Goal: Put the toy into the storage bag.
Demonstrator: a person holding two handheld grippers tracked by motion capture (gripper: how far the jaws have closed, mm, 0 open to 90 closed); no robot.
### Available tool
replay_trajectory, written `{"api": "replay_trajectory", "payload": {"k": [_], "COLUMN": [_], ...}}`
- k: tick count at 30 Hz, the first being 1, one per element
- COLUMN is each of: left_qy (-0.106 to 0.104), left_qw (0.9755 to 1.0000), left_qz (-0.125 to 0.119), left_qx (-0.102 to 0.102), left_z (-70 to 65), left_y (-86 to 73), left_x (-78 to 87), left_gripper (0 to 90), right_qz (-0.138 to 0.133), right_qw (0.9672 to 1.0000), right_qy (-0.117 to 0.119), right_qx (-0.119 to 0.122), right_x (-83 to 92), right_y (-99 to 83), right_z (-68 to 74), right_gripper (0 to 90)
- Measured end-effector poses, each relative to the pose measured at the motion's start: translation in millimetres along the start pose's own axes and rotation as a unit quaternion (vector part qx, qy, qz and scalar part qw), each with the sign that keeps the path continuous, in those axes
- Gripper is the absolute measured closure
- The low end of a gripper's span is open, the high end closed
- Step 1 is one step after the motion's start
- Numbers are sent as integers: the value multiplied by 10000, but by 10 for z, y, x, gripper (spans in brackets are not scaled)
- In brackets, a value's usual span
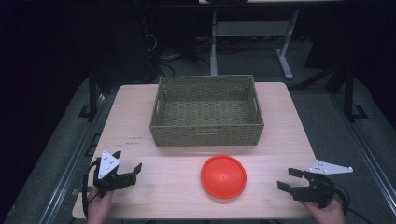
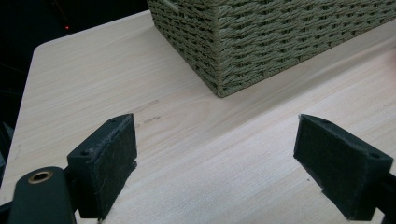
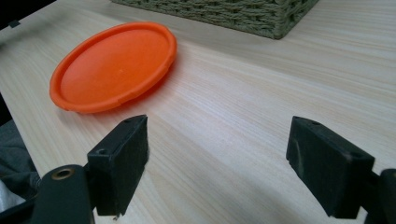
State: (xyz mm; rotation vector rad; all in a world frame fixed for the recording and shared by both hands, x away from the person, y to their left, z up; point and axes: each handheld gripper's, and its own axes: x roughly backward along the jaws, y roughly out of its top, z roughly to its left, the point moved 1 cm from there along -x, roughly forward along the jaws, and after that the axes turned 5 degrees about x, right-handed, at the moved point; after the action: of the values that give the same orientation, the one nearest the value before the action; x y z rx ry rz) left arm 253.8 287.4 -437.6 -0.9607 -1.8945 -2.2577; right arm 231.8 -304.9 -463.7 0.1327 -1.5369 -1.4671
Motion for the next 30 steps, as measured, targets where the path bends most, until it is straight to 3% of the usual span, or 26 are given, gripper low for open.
{"api": "replay_trajectory", "payload": {"k": [9, 17, 30], "left_qy": [-28, -91, -100], "left_qw": [9999, 9999, 9999], "left_qz": [49, 40, 72], "left_qx": [-100, -121, -120], "left_z": [-23, -35, -31], "left_y": [-3, -12, -18], "left_x": [-16, -10, -17], "left_gripper": [128, 128, 128], "right_qz": [38, -15, 502], "right_qw": [9998, 9995, 9969], "right_qy": [200, 305, 533], "right_qx": [-14, 75, 297], "right_x": [-74, -85, -358], "right_y": [5, 61, 286], "right_z": [25, 142, 271], "right_gripper": [198, 179, 168]}}
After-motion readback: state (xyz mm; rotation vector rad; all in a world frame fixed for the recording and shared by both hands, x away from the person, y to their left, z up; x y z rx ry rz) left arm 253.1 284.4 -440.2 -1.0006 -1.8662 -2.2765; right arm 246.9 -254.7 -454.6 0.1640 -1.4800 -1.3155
